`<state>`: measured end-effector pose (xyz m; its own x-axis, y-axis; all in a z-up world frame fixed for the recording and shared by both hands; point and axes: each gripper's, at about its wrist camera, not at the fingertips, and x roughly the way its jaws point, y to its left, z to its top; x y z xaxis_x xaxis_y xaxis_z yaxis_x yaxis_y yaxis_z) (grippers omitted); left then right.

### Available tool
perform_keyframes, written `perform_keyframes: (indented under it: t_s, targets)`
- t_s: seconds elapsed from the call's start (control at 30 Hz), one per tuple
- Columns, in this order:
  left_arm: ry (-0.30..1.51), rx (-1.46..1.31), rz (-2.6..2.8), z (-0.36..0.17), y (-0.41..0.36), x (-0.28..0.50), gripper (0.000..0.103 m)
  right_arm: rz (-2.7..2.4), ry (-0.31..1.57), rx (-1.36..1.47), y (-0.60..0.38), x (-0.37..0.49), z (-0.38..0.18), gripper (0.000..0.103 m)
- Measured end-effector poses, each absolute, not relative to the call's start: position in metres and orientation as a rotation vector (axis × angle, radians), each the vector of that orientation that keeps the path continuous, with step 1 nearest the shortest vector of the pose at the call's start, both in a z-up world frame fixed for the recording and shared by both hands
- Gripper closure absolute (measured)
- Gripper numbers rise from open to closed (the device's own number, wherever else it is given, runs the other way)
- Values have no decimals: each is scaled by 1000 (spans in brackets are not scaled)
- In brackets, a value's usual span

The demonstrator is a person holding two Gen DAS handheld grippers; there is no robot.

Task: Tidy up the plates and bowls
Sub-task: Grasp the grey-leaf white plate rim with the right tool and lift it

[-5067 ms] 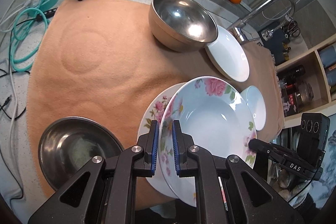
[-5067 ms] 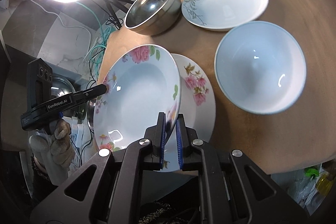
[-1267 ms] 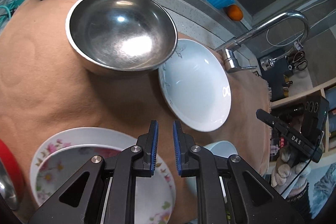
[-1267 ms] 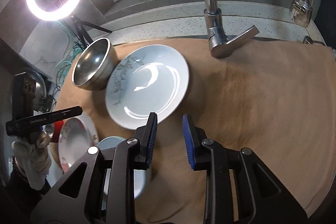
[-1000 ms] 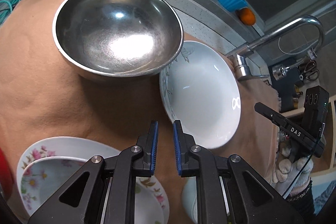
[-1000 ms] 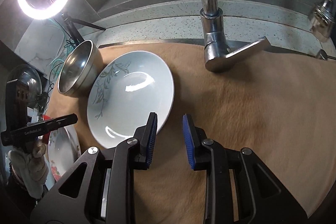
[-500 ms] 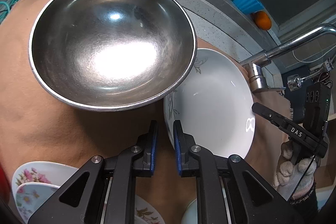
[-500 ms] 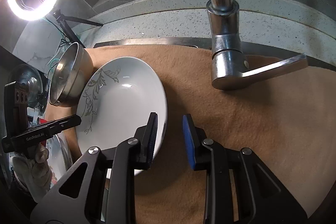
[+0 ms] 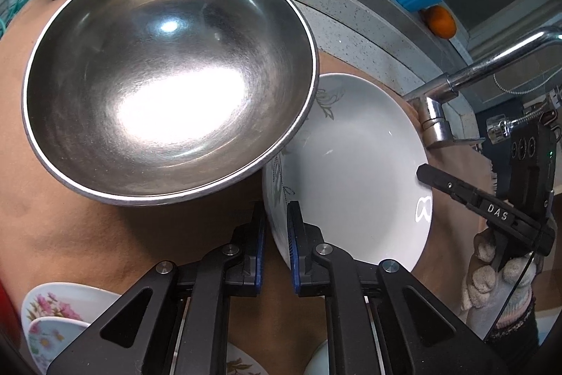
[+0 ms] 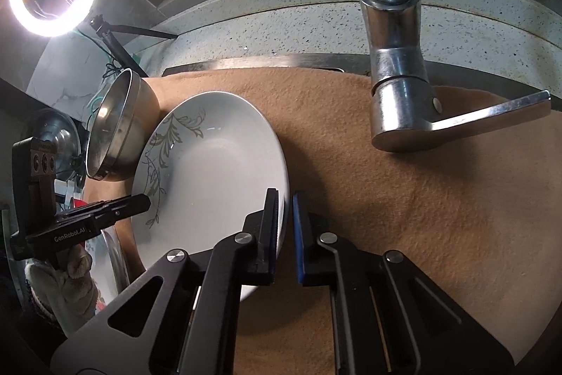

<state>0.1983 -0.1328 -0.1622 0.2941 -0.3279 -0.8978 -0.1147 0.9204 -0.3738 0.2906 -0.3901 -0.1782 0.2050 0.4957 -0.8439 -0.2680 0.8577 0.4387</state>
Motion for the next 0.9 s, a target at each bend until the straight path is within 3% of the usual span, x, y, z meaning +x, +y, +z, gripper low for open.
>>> perform_keyframes:
  t_s: [0.9]
  targets:
    - [1237, -398, -232, -131, -141, 198, 93, 443, 1204, 289, -411, 265, -139, 96]
